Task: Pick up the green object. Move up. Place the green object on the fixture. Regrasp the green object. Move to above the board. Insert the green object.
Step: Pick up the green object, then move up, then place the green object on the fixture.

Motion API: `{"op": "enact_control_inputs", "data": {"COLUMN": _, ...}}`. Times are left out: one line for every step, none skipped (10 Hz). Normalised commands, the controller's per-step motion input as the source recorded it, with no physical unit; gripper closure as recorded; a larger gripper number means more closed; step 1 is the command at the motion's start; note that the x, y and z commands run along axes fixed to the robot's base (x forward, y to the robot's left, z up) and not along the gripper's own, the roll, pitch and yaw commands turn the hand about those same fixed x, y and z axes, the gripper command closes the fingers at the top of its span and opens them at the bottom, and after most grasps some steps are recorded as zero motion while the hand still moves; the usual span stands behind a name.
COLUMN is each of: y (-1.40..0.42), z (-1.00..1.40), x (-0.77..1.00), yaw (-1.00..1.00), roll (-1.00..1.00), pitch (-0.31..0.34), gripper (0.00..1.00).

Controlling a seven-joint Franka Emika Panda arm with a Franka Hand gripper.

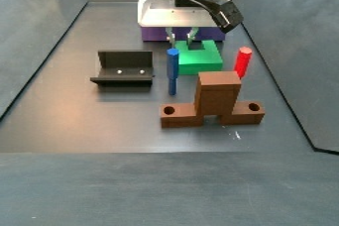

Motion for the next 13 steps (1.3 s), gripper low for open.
{"op": "enact_control_inputs", "data": {"y": 0.00, "z": 0.00, "x": 0.00, "yaw": 0.00, "roll": 0.00, "pitch": 0.000, "gripper": 1.00}}
{"op": "enact_control_inputs", "data": {"y": 0.00, "z": 0.00, "x": 0.00, "yaw": 0.00, "roll": 0.00, "pitch": 0.000, "gripper": 1.00}}
{"op": "enact_control_inputs", "data": {"y": 0.00, "z": 0.00, "x": 0.00, "yaw": 0.00, "roll": 0.00, "pitch": 0.000, "gripper": 1.00}}
{"op": "enact_control_inputs", "data": {"y": 0.00, "z": 0.00, "x": 0.00, "yaw": 0.00, "roll": 0.00, "pitch": 0.000, "gripper": 1.00}}
{"op": "enact_control_inputs", "data": {"y": 0.00, "z": 0.00, "x": 0.00, "yaw": 0.00, "roll": 0.00, "pitch": 0.000, "gripper": 1.00}}
{"op": "enact_control_inputs", "data": {"y": 0.00, "z": 0.00, "x": 0.00, "yaw": 0.00, "roll": 0.00, "pitch": 0.000, "gripper": 1.00}}
{"op": "enact_control_inputs", "data": {"y": 0.00, "z": 0.83, "x": 0.00, "yaw": 0.00, "roll": 0.00, "pitch": 0.000, "gripper": 1.00}}
{"op": "enact_control_inputs", "data": {"y": 0.01, "z": 0.81, "x": -0.02, "yaw": 0.00, "roll": 0.00, "pitch": 0.006, "gripper": 1.00}}
{"op": "enact_control_inputs", "data": {"y": 0.00, "z": 0.53, "x": -0.06, "yaw": 0.01, "roll": -0.03, "pitch": 0.001, "gripper": 1.00}}
{"op": "enact_control_inputs", "data": {"y": 0.00, "z": 0.24, "x": -0.04, "yaw": 0.00, "roll": -0.07, "pitch": -0.022, "gripper": 1.00}}
{"op": "enact_control_inputs", "data": {"y": -0.03, "z": 0.00, "x": 0.00, "yaw": 0.00, "roll": 0.00, "pitch": 0.000, "gripper": 1.00}}
{"op": "enact_control_inputs", "data": {"y": 0.00, "z": 0.00, "x": 0.00, "yaw": -0.27, "roll": -0.82, "pitch": -0.154, "gripper": 1.00}}
{"op": "enact_control_inputs", "data": {"y": 0.00, "z": 0.21, "x": 0.27, "yaw": -0.39, "roll": -1.00, "pitch": -0.180, "gripper": 1.00}}
